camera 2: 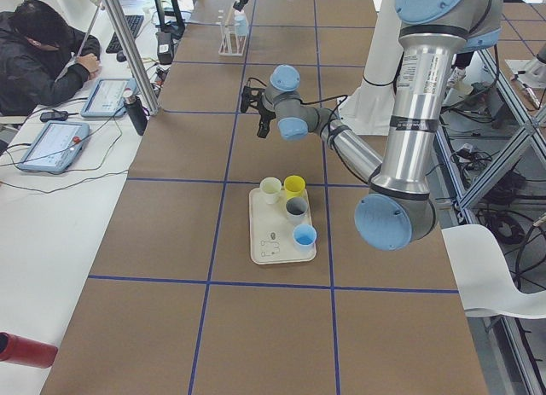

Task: Transfer IKEA cup to right arm and place on rack

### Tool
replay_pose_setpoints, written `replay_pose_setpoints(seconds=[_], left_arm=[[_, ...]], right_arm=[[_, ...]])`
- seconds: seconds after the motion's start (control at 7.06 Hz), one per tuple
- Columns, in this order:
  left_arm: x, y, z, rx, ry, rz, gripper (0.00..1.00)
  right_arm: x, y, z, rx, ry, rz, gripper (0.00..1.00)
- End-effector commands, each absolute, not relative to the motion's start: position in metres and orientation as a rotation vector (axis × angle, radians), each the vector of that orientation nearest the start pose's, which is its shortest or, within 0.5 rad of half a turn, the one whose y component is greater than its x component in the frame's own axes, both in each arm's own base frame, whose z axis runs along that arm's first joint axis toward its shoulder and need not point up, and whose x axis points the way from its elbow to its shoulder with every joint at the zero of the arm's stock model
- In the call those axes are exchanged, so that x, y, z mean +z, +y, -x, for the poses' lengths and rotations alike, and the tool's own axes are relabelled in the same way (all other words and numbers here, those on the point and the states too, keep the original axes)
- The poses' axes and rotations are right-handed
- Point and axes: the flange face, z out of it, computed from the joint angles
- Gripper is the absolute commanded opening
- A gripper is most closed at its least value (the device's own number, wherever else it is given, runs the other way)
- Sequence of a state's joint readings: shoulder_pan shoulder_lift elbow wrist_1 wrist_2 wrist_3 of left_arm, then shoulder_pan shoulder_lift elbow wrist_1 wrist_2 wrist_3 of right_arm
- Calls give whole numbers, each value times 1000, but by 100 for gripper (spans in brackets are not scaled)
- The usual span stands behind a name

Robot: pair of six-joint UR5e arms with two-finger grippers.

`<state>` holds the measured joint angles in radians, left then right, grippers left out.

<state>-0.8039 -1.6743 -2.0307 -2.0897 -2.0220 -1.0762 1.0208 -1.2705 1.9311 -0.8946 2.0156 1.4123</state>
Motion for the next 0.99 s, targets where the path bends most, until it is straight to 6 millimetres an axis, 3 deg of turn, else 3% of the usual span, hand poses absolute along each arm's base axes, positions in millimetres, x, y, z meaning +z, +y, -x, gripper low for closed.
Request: replay_pose_setpoints(seconds=[0.0,0.14,0.57,0.85], left_arm=[[387,-424,-250,150,948,-304,100],[409,-420,-244,222,905,-315,100],[470,-441,-232,318,806,-310,100],[492,-446,-238,323,788,-284,100]], right_arm=[[235,-508,229,430,-1349,-376,100],[235,-508,230,435,-1351,-370,100],[227,-503,242,440,-1374,-338,100],[227,-502,244,437,-1373,-334,100]])
